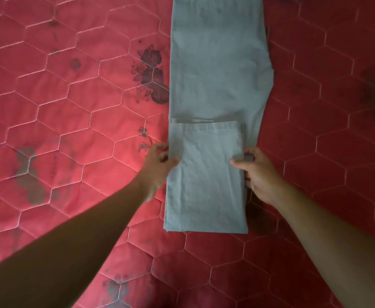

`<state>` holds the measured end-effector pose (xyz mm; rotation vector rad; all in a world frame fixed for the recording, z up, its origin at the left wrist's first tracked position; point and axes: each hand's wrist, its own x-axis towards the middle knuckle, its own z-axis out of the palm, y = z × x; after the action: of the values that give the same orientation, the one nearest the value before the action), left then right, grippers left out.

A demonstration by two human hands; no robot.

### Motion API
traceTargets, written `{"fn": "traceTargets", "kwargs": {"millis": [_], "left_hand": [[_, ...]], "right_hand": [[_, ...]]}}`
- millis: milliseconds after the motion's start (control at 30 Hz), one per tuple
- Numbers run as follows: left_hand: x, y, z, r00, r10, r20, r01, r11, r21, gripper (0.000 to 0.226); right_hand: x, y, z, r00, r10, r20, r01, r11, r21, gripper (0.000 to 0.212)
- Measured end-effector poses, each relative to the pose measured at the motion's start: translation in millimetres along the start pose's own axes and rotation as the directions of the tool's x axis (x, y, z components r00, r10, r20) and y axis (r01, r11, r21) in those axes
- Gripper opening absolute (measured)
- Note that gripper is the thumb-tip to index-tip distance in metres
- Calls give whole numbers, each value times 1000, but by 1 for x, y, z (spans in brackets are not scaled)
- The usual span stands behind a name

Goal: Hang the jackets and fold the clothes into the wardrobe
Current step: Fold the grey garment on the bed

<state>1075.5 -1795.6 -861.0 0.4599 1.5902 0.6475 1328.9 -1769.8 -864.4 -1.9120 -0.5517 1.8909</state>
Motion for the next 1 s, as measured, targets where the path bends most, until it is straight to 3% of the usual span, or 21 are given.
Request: {"fn": "traceTargets", "kwargs": {"millis": [100, 200, 367, 467, 600, 700, 767, 867, 900, 1000], "left_hand": [[-13, -14, -1, 1000, -16, -18, 16, 1000, -21, 43], [-23, -21, 0, 996, -60, 62, 59, 998, 30, 43], [-21, 12, -6, 968, -69, 243, 40, 992, 123, 49], [-6, 59, -5, 966, 18, 258, -55, 989, 136, 49], [24, 141, 2, 945, 239, 222, -255, 966, 49, 52], [58, 179, 3, 956, 252, 149, -255, 967, 1, 52], [68, 170, 3, 975, 162, 152, -172, 983, 57, 46], [54, 108, 6, 989, 19, 146, -56, 966, 252, 44], [47, 85, 6, 993, 7, 115, -37, 966, 257, 43], [31, 36, 1, 998, -44, 38, 41, 997, 61, 41]], "right_hand": [[-12, 6, 0, 991, 52, 121, -43, 996, -83, 29], [-13, 14, 0, 967, 135, 216, -109, 986, -127, 31], [-16, 3, 4, 960, 145, 241, -146, 989, -16, 27], [-11, -42, 9, 970, 29, 242, -41, 998, 45, 34], [1, -138, 19, 954, -211, 215, 197, 977, 85, 34], [20, -189, 21, 929, -320, 188, 317, 947, 45, 27], [33, -181, 20, 968, -209, 138, 227, 965, -132, 24], [37, -116, 13, 998, -69, -11, 61, 939, -338, 35], [34, -90, 10, 996, -83, -40, 63, 932, -358, 36], [23, -41, 1, 998, -64, -7, 58, 942, -330, 32]]}}
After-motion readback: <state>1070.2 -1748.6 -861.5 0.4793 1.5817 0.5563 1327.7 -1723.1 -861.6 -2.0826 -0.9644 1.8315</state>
